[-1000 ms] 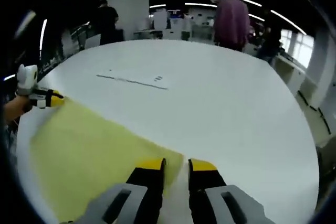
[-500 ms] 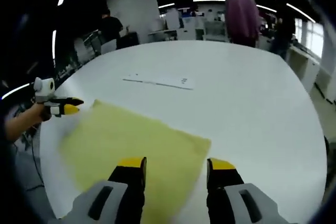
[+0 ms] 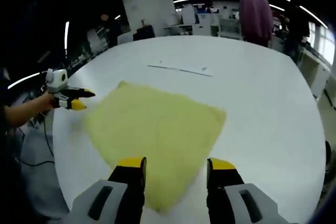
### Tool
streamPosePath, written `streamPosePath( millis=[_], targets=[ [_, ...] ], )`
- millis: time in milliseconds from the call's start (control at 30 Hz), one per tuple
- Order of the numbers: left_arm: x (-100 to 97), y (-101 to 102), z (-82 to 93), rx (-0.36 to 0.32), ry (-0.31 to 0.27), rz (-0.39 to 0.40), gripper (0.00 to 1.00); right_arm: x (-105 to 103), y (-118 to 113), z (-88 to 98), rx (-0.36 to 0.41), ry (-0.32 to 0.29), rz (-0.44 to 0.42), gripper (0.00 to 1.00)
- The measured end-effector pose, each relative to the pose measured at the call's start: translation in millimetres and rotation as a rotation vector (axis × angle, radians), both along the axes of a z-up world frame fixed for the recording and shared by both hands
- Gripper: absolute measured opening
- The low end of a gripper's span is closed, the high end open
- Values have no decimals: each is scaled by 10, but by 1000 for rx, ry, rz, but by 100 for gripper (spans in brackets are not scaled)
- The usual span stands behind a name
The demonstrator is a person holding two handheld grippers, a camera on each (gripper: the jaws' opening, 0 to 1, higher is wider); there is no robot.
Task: Fold the garment on the visible template until the final outline fits inside the template.
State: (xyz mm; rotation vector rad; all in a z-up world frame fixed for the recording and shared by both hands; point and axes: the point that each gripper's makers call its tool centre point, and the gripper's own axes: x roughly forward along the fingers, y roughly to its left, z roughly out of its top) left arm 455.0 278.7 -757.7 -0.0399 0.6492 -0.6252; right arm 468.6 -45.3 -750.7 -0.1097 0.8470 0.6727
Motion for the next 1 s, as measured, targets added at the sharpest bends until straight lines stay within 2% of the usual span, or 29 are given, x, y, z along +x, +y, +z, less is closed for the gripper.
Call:
streamPosePath(
  millis=[167, 467, 567, 667, 1000],
  targets=[
    [-177, 32, -10, 1, -16, -25, 49, -219, -56, -52, 0, 11, 16, 40],
    [-399, 67, -156, -1, 25, -23, 42, -495, -94, -214, 1, 30, 30, 31],
    [-468, 64, -218, 8, 40, -29, 40, -564, -114, -293, -23, 28, 39, 28],
    [-502, 68, -263, 3, 53, -24, 37, -613, -123, -352, -29, 29, 41, 25],
    [-528, 69, -335, 5, 52, -15, 20, -606, -104, -442, 34, 21, -6, 9]
  ],
)
